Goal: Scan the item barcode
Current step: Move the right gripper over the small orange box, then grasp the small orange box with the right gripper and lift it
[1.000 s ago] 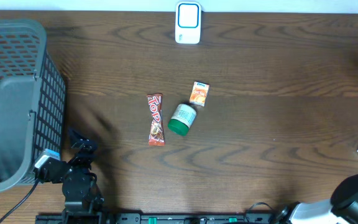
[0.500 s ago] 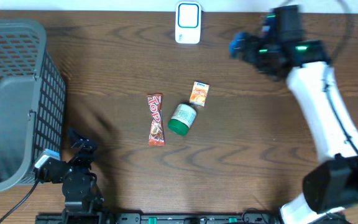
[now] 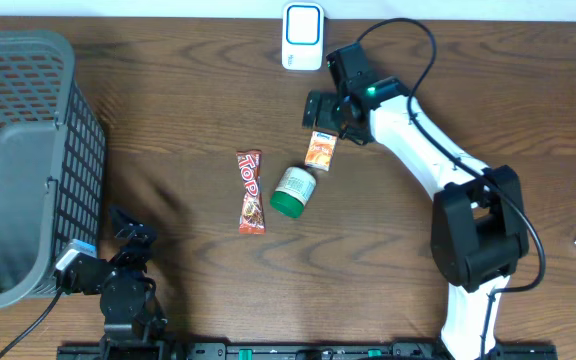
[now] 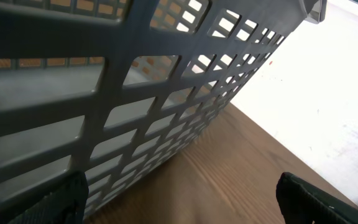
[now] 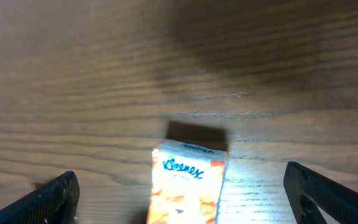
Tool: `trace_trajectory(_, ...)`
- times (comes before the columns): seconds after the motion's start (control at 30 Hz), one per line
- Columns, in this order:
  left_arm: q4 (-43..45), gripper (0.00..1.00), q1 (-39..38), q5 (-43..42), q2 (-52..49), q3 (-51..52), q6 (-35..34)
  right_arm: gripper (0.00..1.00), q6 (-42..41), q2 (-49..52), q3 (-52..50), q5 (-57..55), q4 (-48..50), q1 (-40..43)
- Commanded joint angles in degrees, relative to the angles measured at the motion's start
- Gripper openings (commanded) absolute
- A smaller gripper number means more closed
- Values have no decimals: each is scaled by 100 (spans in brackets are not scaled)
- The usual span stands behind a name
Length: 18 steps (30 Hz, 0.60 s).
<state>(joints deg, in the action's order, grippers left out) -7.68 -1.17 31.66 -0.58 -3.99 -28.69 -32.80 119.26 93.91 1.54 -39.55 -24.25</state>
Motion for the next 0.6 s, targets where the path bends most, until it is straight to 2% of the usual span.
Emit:
trace_trajectory(0.0, -127, 97, 17, 96, 35, 103, 11, 99, 1143, -55, 42, -219, 28, -92)
trace_trajectory(0.33, -127, 97, 20, 96, 35, 103, 9, 99, 4201, -52, 42, -87, -452, -44)
trace_trajectory(0.4, -127, 97, 20, 96, 35, 103, 11, 99, 4505, -52, 42, -157, -485, -44)
trace_trajectory(0.5, -127, 97, 20, 96, 35, 103, 9, 99, 4540, -52, 42, -35, -568, -46)
trace_trajectory(0.57, -127, 97, 20, 96, 35, 103, 9, 99, 4913, -50, -4, 136, -597, -44)
